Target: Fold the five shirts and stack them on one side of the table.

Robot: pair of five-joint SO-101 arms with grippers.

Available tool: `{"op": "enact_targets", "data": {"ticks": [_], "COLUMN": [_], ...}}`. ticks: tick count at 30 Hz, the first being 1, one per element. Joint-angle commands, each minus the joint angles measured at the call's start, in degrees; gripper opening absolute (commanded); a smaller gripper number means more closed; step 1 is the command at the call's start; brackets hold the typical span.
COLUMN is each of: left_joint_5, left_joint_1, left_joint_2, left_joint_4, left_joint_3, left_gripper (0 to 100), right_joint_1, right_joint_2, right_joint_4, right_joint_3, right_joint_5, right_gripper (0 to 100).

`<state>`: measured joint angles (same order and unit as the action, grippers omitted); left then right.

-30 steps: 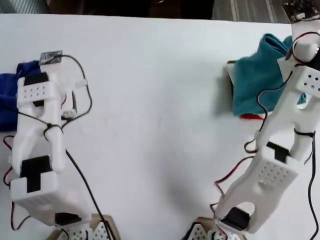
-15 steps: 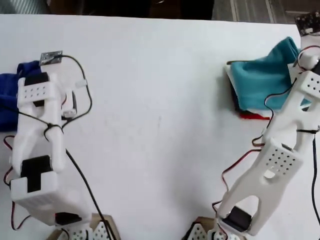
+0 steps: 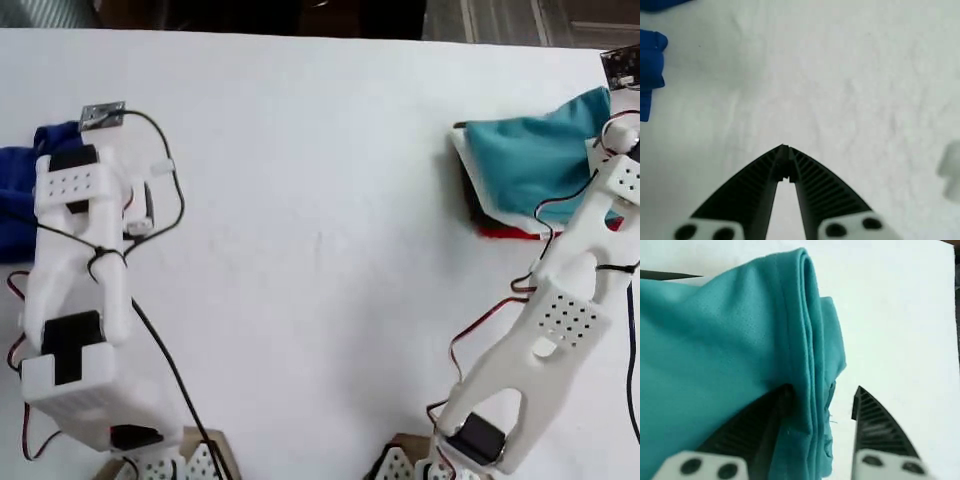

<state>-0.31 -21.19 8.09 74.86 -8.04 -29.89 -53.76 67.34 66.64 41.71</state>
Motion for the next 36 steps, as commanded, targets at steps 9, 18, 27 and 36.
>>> {"op": "enact_targets", "data": {"ticks": [9, 18, 27, 36], "left_joint_5": [0.2, -0.2, -0.3, -0.3], "left_joint_1": [-0.1, -0.4, -0.4, -0.4], "left_joint_2": [-3.5, -3.5, -3.5, -3.5], "left_joint_4": [-0.1, 1.1, 1.8, 1.8], "left_joint_3": [2.0, 2.1, 2.2, 2.0], "left_gripper": [3, 3, 3, 3], "right_joint_1": [5.3, 7.2, 3.6, 4.3], "right_joint_2": [5.1, -6.5, -15.5, -4.6], "right_joint_4": [6.0, -14.5, -21.4, -16.3], "right_joint_3": [10.5, 10.7, 10.7, 10.8], "right_joint_5": [-0.1, 0.2, 0.3, -0.1], "right_gripper": [2.7, 2.6, 2.6, 2.6]}}
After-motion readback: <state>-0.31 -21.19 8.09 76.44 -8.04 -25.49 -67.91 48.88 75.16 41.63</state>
